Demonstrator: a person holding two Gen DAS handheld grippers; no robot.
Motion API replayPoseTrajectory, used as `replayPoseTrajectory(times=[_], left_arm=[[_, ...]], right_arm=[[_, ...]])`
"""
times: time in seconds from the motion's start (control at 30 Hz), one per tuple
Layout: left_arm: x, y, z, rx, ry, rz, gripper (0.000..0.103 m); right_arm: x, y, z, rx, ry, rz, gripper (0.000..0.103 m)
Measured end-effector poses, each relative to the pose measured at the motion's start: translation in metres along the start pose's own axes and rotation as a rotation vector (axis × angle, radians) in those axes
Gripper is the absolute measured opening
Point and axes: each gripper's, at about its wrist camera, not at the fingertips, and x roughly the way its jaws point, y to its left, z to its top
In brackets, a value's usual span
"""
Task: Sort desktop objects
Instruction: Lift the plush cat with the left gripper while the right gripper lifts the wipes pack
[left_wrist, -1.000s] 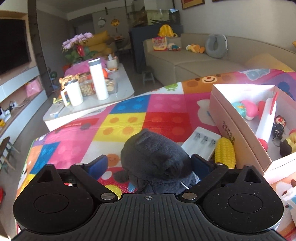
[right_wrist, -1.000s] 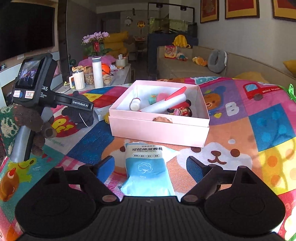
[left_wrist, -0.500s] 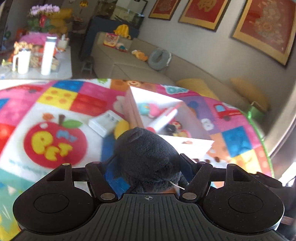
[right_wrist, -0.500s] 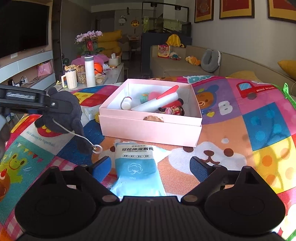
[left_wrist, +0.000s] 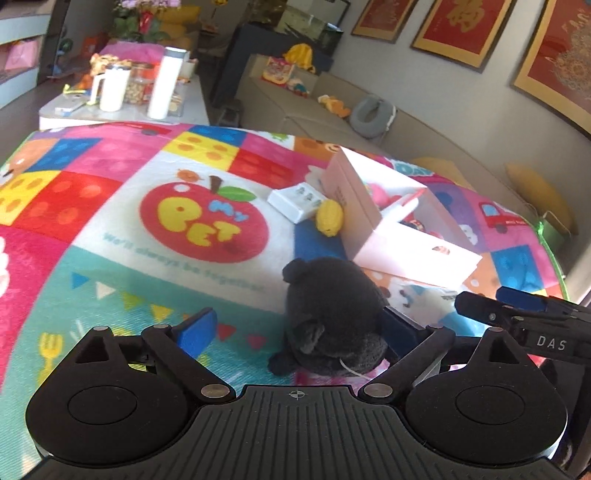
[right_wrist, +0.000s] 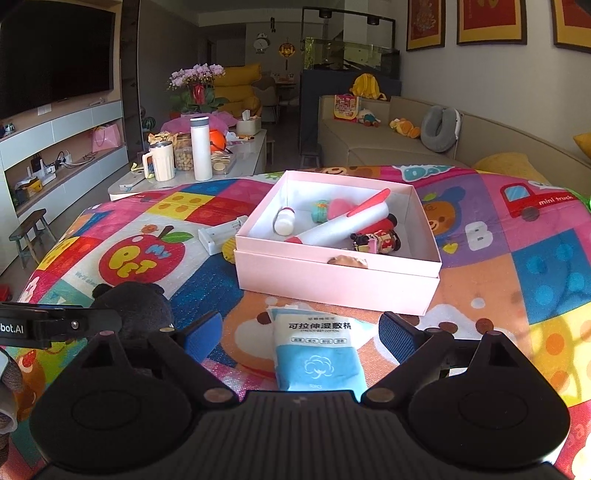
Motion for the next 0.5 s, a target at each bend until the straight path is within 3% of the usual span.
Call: replayPoseTrajectory(times=[0.1,0.33,0.5], left_arm=[[-0.01,0.009,-0.003,0.038,0.005,0.058,0.103],[-0.028,0.026,0.008,0.096,-0.092,0.311,0.102],[-0.044,0.025,0.02,0.097,-0.144,0.183,0.102]], right_arm=[[0.001,0.012,0.001,-0.02,0.0,0.03,0.092],[0.0,0.029,0.001,-0.054,-0.006,0.057,0.092],[-0.004,0.033,-0.001,-0.084,-0.021,0.038,0.092]])
